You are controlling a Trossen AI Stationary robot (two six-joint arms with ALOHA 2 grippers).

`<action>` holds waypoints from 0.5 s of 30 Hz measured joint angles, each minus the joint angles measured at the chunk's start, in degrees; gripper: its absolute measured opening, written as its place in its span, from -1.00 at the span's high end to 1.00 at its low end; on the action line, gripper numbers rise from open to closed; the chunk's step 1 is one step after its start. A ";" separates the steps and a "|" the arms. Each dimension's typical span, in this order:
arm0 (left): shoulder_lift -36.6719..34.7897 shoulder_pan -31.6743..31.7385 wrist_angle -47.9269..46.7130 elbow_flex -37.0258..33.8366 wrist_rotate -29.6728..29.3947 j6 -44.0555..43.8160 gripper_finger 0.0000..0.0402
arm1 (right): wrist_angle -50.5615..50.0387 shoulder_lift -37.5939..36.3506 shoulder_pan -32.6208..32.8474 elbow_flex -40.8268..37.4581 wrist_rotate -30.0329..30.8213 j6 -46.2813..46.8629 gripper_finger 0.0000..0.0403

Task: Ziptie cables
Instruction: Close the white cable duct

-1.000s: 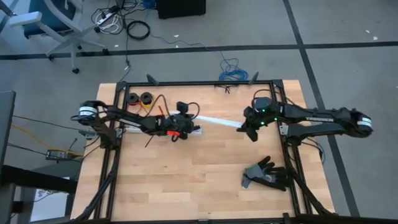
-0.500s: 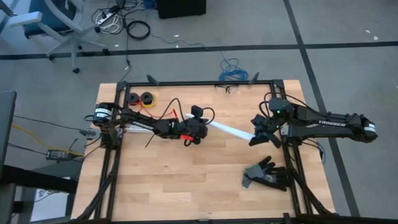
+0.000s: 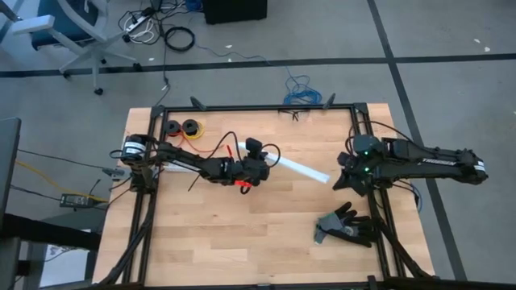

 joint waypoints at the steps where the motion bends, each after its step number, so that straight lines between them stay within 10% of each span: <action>1: 0.01 -0.33 0.10 -0.03 -0.01 0.51 0.89 | -1.51 -0.59 -0.07 0.00 3.85 -0.08 1.00; 8: 0.70 -3.06 2.30 -0.03 -1.11 4.20 0.89 | -1.89 -2.32 -4.92 -0.04 22.63 -1.15 1.00; 15: 4.78 -5.64 7.45 1.72 -5.02 12.16 0.89 | 4.99 4.95 -12.93 -0.04 20.64 -0.38 1.00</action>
